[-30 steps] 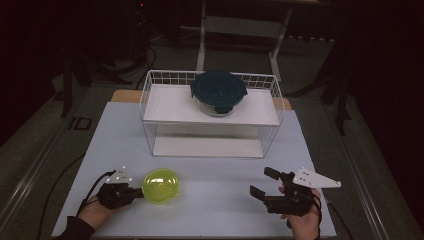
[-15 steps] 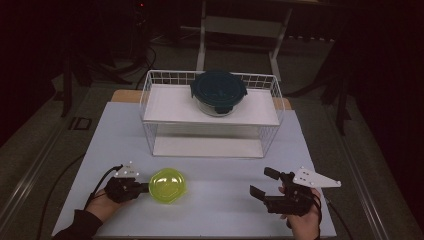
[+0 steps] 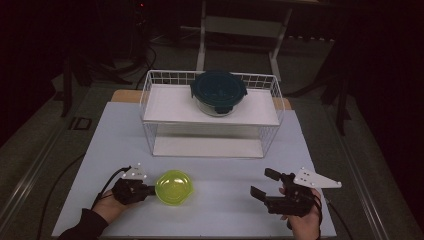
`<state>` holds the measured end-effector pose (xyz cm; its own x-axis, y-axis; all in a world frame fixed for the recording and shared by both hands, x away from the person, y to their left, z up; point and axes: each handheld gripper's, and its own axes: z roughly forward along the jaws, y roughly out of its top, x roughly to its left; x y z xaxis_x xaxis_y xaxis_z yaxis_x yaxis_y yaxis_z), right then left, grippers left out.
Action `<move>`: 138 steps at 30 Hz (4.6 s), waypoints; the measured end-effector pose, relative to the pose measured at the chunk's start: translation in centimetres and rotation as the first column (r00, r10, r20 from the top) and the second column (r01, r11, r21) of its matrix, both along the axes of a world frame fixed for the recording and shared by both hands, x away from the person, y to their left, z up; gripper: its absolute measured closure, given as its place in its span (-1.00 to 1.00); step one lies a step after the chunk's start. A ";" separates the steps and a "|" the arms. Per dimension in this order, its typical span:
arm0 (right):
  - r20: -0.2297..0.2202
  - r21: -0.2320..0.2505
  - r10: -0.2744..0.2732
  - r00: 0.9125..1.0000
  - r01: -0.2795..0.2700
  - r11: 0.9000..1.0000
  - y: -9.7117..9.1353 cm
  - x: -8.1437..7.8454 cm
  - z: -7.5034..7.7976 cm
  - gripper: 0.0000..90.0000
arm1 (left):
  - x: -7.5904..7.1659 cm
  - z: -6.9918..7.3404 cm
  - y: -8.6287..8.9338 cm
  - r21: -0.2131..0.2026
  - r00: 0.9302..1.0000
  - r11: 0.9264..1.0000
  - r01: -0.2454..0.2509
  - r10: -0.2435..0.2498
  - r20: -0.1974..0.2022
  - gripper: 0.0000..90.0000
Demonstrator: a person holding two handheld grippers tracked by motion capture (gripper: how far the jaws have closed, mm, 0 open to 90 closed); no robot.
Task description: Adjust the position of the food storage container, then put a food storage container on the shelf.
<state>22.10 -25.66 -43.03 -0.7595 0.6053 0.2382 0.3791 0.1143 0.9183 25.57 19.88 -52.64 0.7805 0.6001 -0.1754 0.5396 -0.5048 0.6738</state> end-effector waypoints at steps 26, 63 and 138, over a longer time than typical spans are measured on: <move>0.006 -0.006 -0.004 1.000 0.004 1.000 -0.1 0.0 -0.1 -0.66 | 0.8 -0.1 -4.1 -0.038 0.998 0.997 0.060 -0.060 -0.012 0.97; 0.006 -0.016 -0.005 1.000 0.005 1.000 0.0 -0.1 -0.4 -0.66 | 1.2 -0.4 -10.6 -0.053 0.985 0.985 0.166 -0.168 -0.046 0.96; -0.697 -0.002 -0.023 0.717 0.030 1.000 4.8 3.9 -7.2 0.64 | 1.5 1.9 -10.0 -0.292 0.886 0.934 -0.205 0.051 -0.461 0.59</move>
<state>25.98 -20.85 -50.27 -0.3604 0.6181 0.6986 0.9148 0.0878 0.3942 27.12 9.90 -50.79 0.4953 0.5380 -0.6820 0.8619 -0.2061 0.4633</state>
